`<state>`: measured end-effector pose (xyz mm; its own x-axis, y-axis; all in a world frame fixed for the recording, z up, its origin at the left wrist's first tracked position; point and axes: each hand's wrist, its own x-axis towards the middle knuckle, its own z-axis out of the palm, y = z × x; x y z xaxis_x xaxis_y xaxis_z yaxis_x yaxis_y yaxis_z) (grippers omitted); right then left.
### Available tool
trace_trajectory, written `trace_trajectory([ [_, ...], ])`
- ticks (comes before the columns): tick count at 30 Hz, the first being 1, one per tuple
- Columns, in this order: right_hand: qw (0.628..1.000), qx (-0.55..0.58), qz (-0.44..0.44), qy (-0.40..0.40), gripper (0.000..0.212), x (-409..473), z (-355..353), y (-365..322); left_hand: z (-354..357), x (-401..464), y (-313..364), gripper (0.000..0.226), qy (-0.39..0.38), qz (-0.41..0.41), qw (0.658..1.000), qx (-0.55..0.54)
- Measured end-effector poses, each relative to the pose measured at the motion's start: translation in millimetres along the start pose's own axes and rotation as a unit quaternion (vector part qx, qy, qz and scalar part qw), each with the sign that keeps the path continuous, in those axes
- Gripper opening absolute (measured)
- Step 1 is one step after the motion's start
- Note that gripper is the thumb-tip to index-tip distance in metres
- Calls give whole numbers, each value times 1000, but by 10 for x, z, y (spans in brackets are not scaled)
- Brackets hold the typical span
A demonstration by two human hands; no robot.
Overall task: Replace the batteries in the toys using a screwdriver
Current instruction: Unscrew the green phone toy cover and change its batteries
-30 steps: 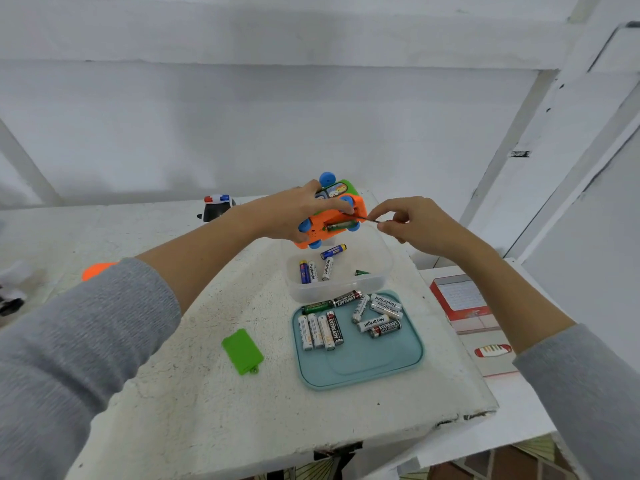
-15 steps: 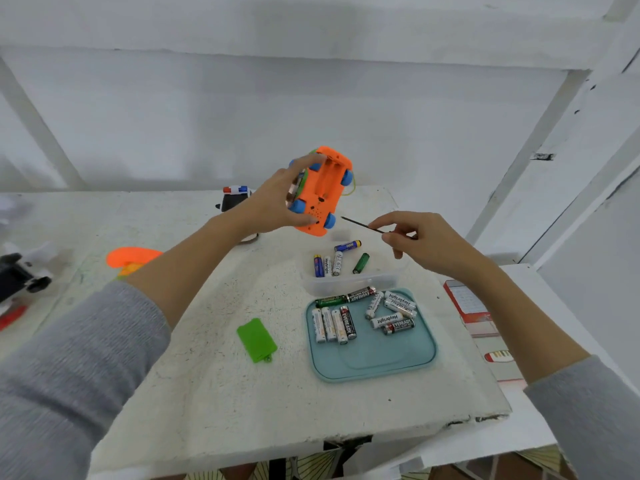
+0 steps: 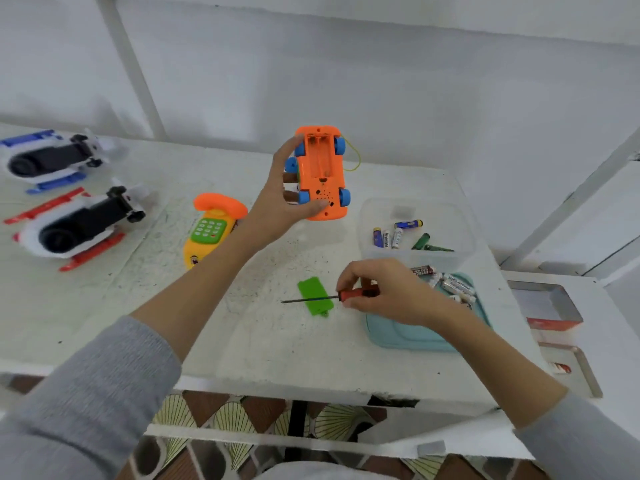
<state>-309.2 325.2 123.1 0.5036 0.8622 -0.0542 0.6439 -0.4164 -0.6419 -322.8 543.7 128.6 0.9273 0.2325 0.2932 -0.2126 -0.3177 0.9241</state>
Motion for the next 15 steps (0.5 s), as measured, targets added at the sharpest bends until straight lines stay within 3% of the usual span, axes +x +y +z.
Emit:
trace_trajectory([
  [15, 995, -79, -54, 21, 16, 72, 541, 11, 78, -458, -334, 85, 46, -54, 996, -59],
])
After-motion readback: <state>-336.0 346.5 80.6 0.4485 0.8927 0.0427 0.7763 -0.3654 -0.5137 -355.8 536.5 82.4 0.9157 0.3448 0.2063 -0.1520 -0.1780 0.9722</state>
